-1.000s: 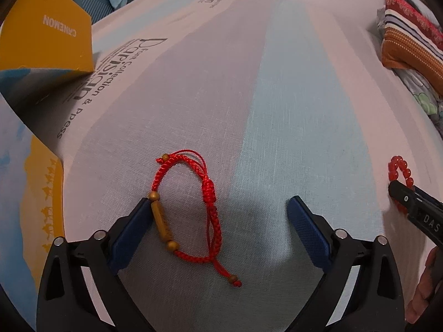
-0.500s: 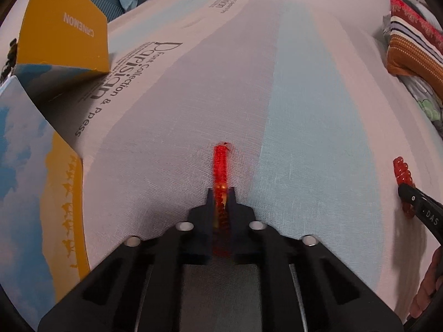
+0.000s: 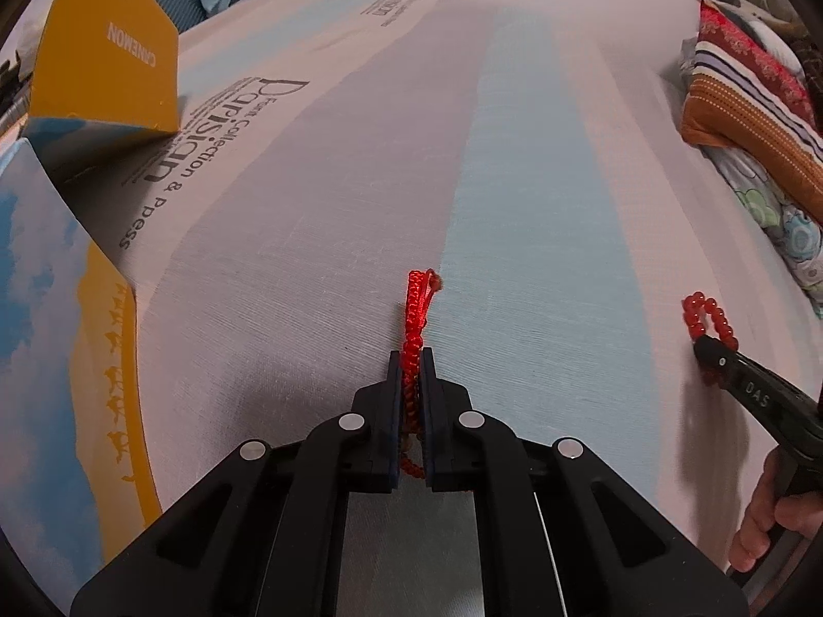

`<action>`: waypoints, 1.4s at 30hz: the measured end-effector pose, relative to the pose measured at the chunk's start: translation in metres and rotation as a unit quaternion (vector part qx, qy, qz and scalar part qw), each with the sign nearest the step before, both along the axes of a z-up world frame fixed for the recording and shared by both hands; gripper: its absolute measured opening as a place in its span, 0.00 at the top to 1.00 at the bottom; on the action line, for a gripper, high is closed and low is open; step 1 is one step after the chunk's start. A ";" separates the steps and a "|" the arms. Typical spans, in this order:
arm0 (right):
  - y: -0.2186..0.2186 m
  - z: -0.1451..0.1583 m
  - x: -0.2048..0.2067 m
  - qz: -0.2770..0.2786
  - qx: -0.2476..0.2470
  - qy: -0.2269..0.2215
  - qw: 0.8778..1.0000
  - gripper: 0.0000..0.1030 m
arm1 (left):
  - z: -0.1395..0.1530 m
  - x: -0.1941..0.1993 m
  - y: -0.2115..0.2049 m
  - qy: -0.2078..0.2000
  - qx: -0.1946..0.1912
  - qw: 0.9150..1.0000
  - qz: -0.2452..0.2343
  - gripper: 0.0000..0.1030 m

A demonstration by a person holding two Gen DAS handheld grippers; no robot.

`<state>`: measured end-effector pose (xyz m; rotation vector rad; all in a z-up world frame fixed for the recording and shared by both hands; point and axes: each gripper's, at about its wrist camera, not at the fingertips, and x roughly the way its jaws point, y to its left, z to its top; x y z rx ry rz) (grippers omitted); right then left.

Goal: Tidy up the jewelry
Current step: 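Grasp the red cord bracelet with the left tool while the right tool grasps the red bead bracelet, then carry the red cord and red bead bracelets into the white box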

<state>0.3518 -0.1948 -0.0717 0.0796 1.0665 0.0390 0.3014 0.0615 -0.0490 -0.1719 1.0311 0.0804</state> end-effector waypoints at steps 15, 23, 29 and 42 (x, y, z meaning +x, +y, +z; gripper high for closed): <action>0.002 0.025 -0.014 -0.002 0.002 -0.016 1.000 0.88 | 0.022 -0.017 -0.010 -0.008 0.010 1.000 -0.025 0.95; 0.015 0.051 -0.032 0.001 0.001 -0.032 0.999 0.88 | 0.043 -0.037 -0.008 -0.023 0.021 0.999 -0.034 0.95; 0.030 0.076 -0.050 0.007 -0.002 -0.051 0.999 0.88 | 0.061 -0.055 -0.001 -0.034 0.029 0.998 -0.038 0.95; 0.068 0.132 -0.094 0.024 -0.014 -0.096 0.995 0.88 | 0.098 -0.095 0.031 -0.059 0.038 0.997 -0.020 0.95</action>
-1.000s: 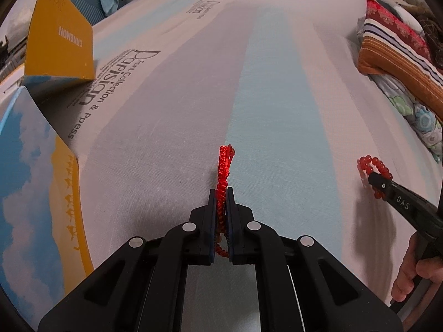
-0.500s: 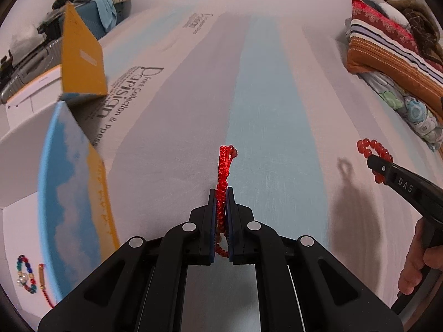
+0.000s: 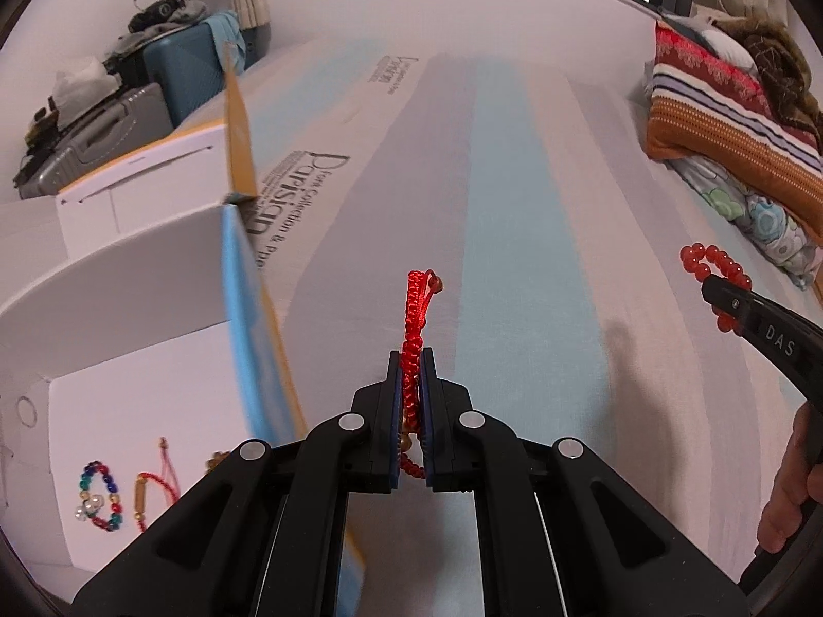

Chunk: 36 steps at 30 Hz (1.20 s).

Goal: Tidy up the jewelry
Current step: 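Carry the red cord and red bead bracelets into the white box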

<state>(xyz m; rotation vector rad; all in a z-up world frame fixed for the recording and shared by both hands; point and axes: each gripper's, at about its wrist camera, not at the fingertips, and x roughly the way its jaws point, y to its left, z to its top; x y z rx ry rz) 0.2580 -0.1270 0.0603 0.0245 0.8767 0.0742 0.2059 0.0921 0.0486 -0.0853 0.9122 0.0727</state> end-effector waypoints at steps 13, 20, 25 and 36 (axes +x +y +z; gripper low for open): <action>0.054 0.022 -0.037 0.033 -0.001 -0.024 0.999 0.88 | 0.026 -0.050 0.051 -0.025 -0.009 0.999 0.029 0.95; 0.094 0.027 -0.049 0.062 0.002 -0.030 0.998 0.88 | 0.029 -0.072 0.090 -0.029 -0.004 0.998 0.059 0.95; 0.128 0.031 -0.060 0.091 0.006 -0.037 0.995 0.88 | 0.033 -0.089 0.115 -0.037 0.011 0.996 0.078 0.95; 0.209 0.039 -0.091 0.163 0.001 -0.060 0.985 0.88 | 0.028 -0.118 0.177 -0.027 0.016 0.991 0.126 0.95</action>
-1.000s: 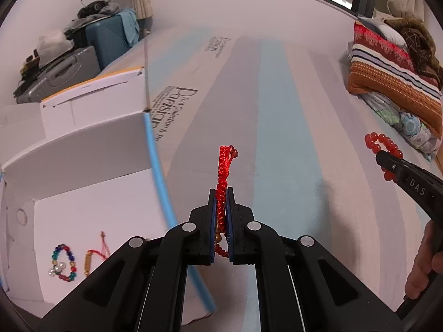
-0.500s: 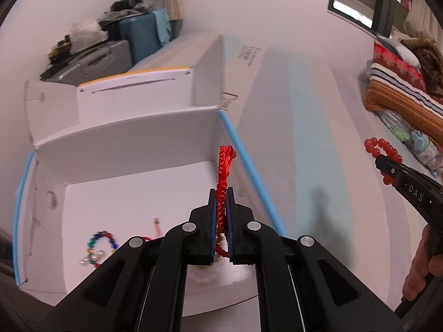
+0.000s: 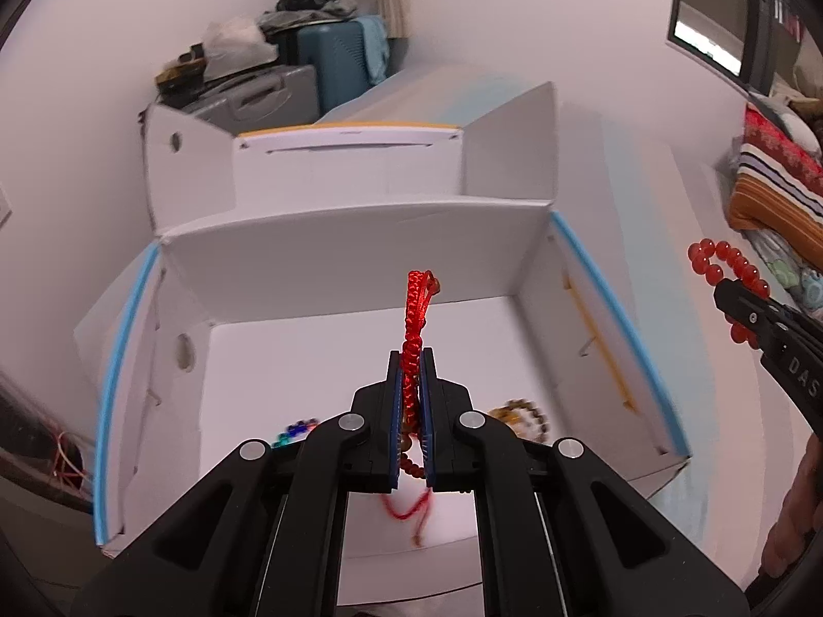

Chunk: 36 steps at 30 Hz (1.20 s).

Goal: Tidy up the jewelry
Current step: 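Carry the red cord and red bead bracelets into the white box, then open both tools to release the bracelets inside the box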

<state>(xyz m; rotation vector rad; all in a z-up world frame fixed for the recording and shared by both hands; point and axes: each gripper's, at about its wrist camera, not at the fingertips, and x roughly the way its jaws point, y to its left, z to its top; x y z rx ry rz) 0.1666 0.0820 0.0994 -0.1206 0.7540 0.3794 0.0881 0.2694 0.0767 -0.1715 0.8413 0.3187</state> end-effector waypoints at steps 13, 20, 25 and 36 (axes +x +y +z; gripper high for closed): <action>0.066 -0.013 -0.029 0.065 -0.008 0.002 0.998 0.88 | -0.013 -0.024 0.043 0.009 -0.012 0.999 0.033 0.95; 0.083 -0.035 -0.024 0.080 -0.021 0.028 0.996 0.88 | -0.027 -0.019 0.054 0.026 -0.018 0.999 0.042 0.95; 0.083 -0.047 -0.019 0.081 -0.023 0.048 0.995 0.88 | -0.038 -0.013 0.060 0.043 -0.022 0.998 0.050 0.95; 0.093 -0.061 -0.015 0.086 -0.036 0.062 0.994 0.86 | -0.049 -0.005 0.064 0.064 -0.034 0.996 0.049 0.90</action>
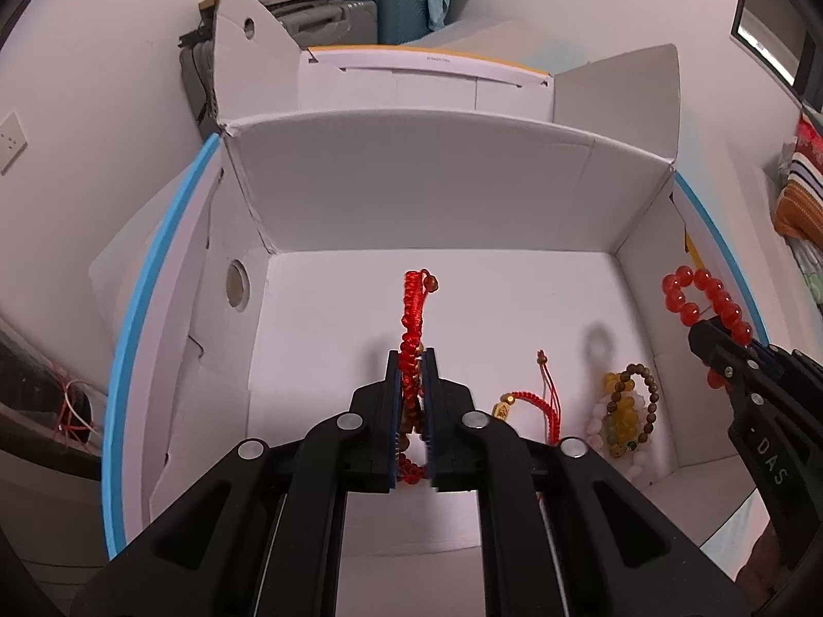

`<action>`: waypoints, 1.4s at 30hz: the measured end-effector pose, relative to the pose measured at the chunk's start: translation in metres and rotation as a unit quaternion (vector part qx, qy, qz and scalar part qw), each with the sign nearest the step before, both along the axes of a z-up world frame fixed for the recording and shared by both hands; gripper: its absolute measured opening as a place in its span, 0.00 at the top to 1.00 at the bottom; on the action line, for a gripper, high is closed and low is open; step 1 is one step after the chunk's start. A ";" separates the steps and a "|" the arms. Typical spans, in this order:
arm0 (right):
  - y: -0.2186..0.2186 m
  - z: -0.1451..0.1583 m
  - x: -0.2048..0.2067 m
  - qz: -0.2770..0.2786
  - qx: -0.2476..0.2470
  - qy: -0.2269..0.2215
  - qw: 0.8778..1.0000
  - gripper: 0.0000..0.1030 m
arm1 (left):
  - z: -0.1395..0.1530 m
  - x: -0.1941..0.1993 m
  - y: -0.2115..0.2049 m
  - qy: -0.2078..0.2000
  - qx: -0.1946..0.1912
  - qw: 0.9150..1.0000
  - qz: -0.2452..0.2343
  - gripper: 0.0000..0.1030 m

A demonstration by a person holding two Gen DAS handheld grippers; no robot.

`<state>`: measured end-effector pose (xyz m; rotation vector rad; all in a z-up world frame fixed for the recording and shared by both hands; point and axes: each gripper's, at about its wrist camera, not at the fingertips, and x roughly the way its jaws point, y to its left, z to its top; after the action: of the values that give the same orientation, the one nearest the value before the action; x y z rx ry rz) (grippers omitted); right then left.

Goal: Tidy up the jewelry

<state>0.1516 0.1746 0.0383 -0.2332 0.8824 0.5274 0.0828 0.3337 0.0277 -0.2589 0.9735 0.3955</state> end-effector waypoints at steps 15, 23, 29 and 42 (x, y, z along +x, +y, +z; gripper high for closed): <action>-0.019 0.039 -0.018 -0.019 0.049 -0.056 0.997 0.23 | 0.036 -0.027 -0.008 -0.063 0.037 0.997 0.020 0.13; -0.041 0.063 -0.052 -0.042 0.067 -0.098 0.992 0.07 | 0.055 -0.054 -0.021 -0.101 0.060 0.993 0.023 0.06; -0.053 0.066 -0.082 -0.047 0.067 -0.126 0.989 0.07 | 0.051 -0.081 -0.030 -0.119 0.059 0.991 0.015 0.05; -0.084 0.052 -0.133 -0.064 0.067 -0.140 0.986 0.07 | 0.038 -0.141 -0.053 -0.137 0.061 0.989 -0.004 0.06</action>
<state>0.0186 0.0902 0.0906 -0.1230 0.5813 0.4198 -0.0584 0.2807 0.0656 -0.1912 0.6773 0.3983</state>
